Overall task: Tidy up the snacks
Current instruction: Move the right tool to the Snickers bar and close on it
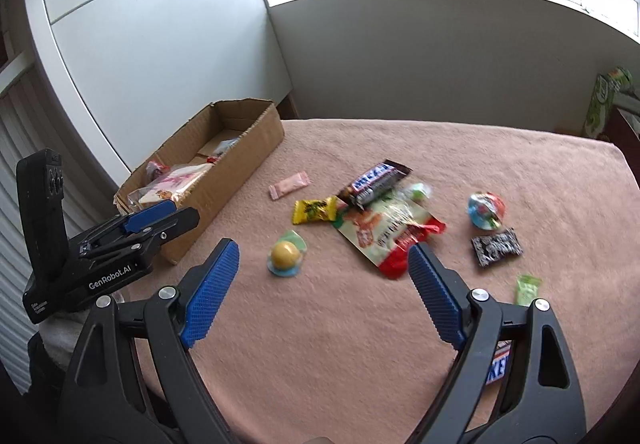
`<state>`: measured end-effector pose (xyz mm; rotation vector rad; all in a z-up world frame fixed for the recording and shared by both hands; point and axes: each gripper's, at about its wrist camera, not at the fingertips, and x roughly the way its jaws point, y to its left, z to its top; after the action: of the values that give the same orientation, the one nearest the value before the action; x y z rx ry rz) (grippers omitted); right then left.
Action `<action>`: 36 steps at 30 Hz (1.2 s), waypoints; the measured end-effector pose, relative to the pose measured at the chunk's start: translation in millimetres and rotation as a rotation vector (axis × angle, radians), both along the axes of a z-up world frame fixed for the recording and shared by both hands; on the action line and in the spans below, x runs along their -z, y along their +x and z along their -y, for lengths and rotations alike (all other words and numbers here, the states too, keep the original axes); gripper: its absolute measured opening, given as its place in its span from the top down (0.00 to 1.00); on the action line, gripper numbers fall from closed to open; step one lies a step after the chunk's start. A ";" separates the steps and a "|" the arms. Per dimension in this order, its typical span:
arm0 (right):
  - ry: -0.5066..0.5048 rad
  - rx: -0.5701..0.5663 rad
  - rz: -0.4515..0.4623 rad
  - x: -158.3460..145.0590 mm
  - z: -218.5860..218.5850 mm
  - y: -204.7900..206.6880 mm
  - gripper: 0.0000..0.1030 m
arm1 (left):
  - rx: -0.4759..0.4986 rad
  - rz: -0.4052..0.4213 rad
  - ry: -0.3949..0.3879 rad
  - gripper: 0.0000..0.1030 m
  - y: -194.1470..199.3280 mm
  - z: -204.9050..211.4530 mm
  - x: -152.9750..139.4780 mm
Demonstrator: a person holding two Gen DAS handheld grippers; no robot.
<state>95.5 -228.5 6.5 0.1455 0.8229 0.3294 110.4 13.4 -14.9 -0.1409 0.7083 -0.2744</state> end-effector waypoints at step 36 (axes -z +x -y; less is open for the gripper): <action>0.052 0.049 -0.189 69.8 61.0 -4.1 0.21 | 0.150 -0.205 0.051 0.49 21.6 73.6 46.8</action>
<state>91.4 -289.6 -63.2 0.2476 0.9964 0.2939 132.0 -60.2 -61.7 -0.0681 0.9308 -0.3889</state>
